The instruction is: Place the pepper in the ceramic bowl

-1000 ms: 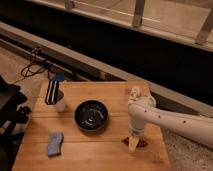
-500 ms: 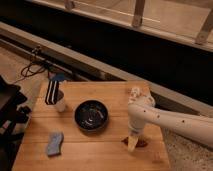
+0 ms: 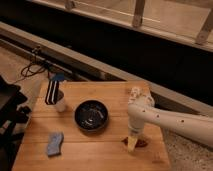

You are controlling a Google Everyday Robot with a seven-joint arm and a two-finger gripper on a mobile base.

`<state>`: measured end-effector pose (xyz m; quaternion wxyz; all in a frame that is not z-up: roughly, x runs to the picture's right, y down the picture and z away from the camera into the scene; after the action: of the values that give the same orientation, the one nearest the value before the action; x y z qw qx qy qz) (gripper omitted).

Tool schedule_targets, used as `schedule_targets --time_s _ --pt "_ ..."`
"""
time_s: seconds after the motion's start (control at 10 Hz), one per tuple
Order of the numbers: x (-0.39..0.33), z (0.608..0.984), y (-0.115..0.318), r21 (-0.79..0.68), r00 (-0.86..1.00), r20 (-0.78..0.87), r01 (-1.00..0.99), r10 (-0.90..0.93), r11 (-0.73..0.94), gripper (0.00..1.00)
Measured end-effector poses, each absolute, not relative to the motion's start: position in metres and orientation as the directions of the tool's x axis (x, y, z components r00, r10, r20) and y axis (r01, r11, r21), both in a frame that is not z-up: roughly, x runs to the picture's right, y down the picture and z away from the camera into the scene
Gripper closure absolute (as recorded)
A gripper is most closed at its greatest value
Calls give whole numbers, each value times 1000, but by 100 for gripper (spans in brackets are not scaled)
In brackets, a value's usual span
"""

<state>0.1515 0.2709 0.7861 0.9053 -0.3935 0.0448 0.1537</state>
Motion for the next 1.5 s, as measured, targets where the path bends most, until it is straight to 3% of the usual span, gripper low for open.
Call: schedule_targets --time_s 0.3,0.4,1.1,1.5 --pt "159 785 273 -683 942 -233 -335 241 649 21" --pt "172 785 277 -680 933 -256 -359 252 640 27" --pt "190 782 285 -662 915 -279 -403 292 631 95" --pt "190 780 286 -669 916 -276 -400 291 627 100"
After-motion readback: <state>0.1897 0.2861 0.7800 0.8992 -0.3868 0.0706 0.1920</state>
